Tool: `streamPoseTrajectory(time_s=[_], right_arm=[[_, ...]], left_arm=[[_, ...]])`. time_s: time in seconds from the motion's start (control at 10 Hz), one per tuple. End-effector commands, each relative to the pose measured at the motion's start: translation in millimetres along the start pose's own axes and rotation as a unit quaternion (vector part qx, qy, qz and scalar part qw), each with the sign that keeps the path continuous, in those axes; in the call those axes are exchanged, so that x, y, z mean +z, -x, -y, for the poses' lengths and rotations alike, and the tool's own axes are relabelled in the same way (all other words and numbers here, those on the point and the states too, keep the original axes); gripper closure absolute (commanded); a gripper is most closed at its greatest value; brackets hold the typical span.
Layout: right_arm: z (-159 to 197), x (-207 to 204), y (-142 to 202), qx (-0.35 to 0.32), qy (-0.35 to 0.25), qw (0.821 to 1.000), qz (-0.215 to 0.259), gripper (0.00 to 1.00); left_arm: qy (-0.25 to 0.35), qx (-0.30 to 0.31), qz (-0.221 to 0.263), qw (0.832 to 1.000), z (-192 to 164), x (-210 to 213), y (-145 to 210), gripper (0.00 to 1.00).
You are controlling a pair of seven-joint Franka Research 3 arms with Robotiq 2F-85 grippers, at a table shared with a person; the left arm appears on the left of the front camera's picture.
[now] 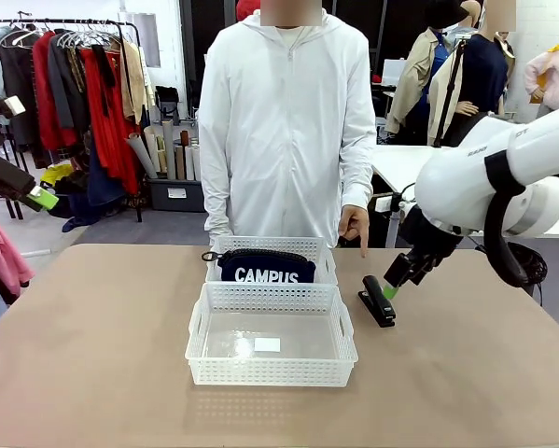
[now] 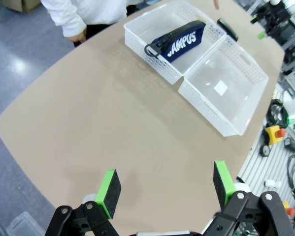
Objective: Distribute items into two baskets.
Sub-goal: Pick up the Stapler that the person points to.
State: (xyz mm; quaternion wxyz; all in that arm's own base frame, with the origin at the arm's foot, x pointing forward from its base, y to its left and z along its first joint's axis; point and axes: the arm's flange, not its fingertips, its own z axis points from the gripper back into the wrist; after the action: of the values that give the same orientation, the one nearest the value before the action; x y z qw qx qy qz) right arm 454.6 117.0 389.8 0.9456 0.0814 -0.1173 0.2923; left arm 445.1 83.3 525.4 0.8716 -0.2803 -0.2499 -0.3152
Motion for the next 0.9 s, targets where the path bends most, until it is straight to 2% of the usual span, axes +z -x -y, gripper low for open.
streamPoseTrajectory(time_s=[0.0, 0.5, 0.6, 0.8], right_arm=[[-5.5, -9.1, -12.8, -0.007, 0.015, 1.000, 0.000, 0.00], [-8.8, -38.0, -24.4, -0.013, 0.043, 0.999, 0.007, 0.00], [-8.4, -45.0, -27.2, -0.014, 0.054, 0.998, 0.008, 0.00], [-3.6, -58.3, -31.7, -0.015, 0.073, 0.997, 0.006, 0.00]], left_arm=[[0.020, -0.005, 0.026, 0.999, -2.6, 0.6, -2.9, 0.03], [0.034, -0.017, 0.045, 0.998, -0.3, 1.0, -4.4, 0.03], [0.019, -0.004, 0.025, 0.999, 2.6, -1.5, -4.5, 0.03], [0.019, -0.004, 0.025, 0.999, 2.6, -1.5, -4.5, 0.03]])
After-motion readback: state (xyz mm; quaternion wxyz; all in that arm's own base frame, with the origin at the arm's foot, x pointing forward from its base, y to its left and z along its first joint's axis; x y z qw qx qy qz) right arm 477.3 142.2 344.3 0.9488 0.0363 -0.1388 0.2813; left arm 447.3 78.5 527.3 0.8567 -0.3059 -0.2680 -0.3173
